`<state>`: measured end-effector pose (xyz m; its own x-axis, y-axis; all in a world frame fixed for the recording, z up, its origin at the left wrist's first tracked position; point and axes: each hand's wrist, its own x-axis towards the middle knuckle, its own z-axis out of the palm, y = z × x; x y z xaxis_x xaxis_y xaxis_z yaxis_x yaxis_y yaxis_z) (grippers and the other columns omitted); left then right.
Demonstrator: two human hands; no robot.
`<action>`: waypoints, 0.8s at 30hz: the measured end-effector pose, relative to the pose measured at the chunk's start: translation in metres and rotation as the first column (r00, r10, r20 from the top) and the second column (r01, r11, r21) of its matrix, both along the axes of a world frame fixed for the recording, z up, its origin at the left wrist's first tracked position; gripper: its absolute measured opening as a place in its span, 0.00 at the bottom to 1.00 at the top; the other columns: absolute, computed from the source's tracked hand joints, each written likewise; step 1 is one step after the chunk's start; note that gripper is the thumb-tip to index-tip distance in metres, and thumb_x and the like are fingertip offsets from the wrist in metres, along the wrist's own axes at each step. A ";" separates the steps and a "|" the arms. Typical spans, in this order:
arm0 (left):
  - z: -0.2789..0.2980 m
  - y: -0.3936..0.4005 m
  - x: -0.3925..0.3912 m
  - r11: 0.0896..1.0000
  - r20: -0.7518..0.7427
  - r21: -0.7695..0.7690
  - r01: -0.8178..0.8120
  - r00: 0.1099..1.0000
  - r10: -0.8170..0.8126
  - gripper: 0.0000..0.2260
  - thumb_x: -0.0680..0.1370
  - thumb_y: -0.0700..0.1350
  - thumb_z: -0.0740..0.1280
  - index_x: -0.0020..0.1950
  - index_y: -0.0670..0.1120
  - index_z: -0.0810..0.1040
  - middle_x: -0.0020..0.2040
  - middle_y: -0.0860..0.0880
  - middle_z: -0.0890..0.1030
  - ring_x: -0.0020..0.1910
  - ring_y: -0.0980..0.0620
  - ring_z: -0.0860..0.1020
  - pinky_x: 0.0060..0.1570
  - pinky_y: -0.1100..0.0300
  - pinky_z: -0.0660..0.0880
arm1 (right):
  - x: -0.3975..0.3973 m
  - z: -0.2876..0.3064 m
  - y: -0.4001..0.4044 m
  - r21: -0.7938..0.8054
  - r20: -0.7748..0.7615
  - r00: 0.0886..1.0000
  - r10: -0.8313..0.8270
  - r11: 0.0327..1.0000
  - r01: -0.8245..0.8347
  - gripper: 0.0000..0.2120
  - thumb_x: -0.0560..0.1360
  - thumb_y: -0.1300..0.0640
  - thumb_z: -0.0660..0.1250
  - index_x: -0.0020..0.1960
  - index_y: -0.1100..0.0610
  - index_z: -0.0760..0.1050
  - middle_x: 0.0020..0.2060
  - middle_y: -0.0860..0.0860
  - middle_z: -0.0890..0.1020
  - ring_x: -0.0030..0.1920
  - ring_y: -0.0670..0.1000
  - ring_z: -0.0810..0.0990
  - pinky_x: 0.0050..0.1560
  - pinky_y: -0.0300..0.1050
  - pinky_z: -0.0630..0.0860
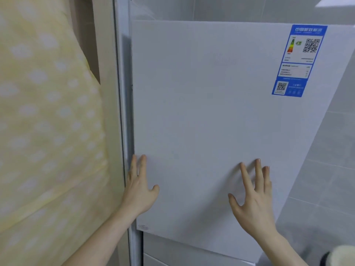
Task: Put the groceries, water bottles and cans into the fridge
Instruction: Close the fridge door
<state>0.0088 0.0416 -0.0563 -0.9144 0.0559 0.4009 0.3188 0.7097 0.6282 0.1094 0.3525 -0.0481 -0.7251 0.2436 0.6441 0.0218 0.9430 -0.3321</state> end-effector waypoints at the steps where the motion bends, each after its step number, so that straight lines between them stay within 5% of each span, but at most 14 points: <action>1: 0.000 0.004 -0.004 1.000 0.007 -0.016 0.014 1.000 -0.014 0.45 0.77 0.50 0.69 0.82 0.55 0.39 0.81 0.56 0.32 0.82 0.48 0.45 0.76 0.54 0.55 | -0.002 -0.001 0.001 0.009 0.005 1.000 -0.004 1.000 0.004 0.50 0.70 0.56 0.78 0.83 0.47 0.53 0.83 0.49 0.40 0.82 0.60 0.39 0.78 0.67 0.52; 8: 0.001 0.032 -0.034 0.988 0.063 -0.128 0.086 0.995 -0.078 0.46 0.76 0.49 0.69 0.82 0.55 0.39 0.81 0.55 0.31 0.81 0.43 0.49 0.77 0.51 0.57 | -0.017 -0.010 0.002 0.087 0.060 0.997 -0.051 0.995 0.046 0.52 0.68 0.53 0.79 0.83 0.49 0.53 0.83 0.53 0.38 0.82 0.63 0.37 0.77 0.70 0.52; 18: -0.007 0.043 -0.046 0.971 0.170 -0.181 0.155 0.978 -0.125 0.53 0.75 0.47 0.70 0.79 0.53 0.26 0.76 0.52 0.21 0.82 0.43 0.47 0.76 0.54 0.59 | -0.026 -0.016 -0.004 0.187 0.191 0.972 -0.136 0.977 0.100 0.60 0.67 0.50 0.78 0.84 0.51 0.40 0.81 0.58 0.32 0.79 0.68 0.32 0.77 0.73 0.47; 22: -0.002 0.035 -0.041 0.970 0.210 -0.175 0.168 0.969 -0.130 0.52 0.74 0.44 0.69 0.79 0.57 0.28 0.78 0.56 0.25 0.81 0.43 0.56 0.70 0.55 0.68 | -0.023 -0.011 -0.010 0.195 0.276 0.949 -0.155 0.975 0.103 0.60 0.69 0.49 0.75 0.83 0.53 0.34 0.78 0.59 0.27 0.77 0.69 0.28 0.77 0.72 0.44; 24: 0.003 0.028 -0.039 0.963 0.273 -0.199 0.182 0.954 -0.124 0.51 0.74 0.44 0.69 0.81 0.57 0.32 0.81 0.55 0.30 0.81 0.44 0.53 0.75 0.53 0.63 | -0.019 -0.007 -0.014 0.190 0.318 0.935 -0.158 0.977 0.100 0.59 0.70 0.49 0.74 0.82 0.52 0.32 0.77 0.58 0.24 0.77 0.70 0.27 0.77 0.71 0.45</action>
<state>-0.0299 0.0692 -0.0534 -0.9576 0.2633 0.1171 0.2840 0.7940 0.5374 0.0907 0.3380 -0.0548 -0.8729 0.2581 0.4140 0.2278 0.9660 -0.1221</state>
